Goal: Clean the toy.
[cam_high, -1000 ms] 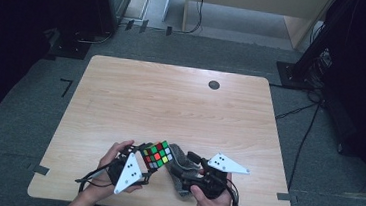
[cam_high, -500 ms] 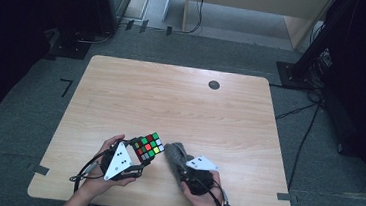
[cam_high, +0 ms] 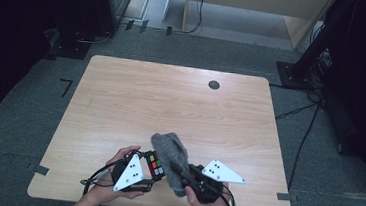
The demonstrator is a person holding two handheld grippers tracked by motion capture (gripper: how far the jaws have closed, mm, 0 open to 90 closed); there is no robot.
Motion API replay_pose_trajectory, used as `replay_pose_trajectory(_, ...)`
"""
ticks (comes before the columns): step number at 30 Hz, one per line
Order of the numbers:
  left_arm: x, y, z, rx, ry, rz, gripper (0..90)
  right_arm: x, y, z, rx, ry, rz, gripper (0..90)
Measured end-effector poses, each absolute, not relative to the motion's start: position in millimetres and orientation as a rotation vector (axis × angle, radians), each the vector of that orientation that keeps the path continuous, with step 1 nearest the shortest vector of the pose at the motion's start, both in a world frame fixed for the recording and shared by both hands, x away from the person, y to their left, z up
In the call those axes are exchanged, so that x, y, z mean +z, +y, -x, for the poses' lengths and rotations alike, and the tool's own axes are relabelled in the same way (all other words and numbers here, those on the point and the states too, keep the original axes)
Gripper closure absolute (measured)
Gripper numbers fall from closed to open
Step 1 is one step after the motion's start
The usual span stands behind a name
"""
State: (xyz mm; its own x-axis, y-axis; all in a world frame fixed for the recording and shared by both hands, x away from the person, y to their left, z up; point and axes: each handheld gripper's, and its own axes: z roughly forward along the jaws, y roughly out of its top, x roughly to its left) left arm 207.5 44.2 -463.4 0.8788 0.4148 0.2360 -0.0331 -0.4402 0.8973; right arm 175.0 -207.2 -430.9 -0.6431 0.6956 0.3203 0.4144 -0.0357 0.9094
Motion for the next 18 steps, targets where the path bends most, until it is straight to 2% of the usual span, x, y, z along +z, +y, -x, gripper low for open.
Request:
replay_pose_trajectory(2,-460.9,46.8,-209.2,0.518,0.292,-1.948,33.6,-437.8,-219.8,-182.3,1.606,1.979,-1.302,75.9)
replay_pose_trajectory(4,-459.6,47.0,-210.5,0.515,0.3,-1.945,33.6,-439.0,-229.2,-182.7,1.68,1.933,-1.352,75.8)
replay_pose_trajectory(10,-458.8,44.5,-211.3,0.442,0.301,-1.955,33.6,-415.8,-201.4,-165.8,1.865,2.011,-1.088,74.6)
replay_pose_trajectory(12,-459.6,43.3,-209.7,0.476,0.296,-1.977,33.6,-421.0,-201.2,-168.7,1.848,2.015,-1.134,74.8)
replay_pose_trajectory(15,-461.0,44.8,-208.9,0.495,0.28,-1.981,33.7,-432.7,-215.9,-179.3,1.624,1.989,-1.299,75.1)
replay_pose_trajectory(18,-461.2,44.0,-209.6,0.503,0.286,-1.977,33.7,-430.5,-226.4,-178.1,1.763,1.954,-1.305,74.4)
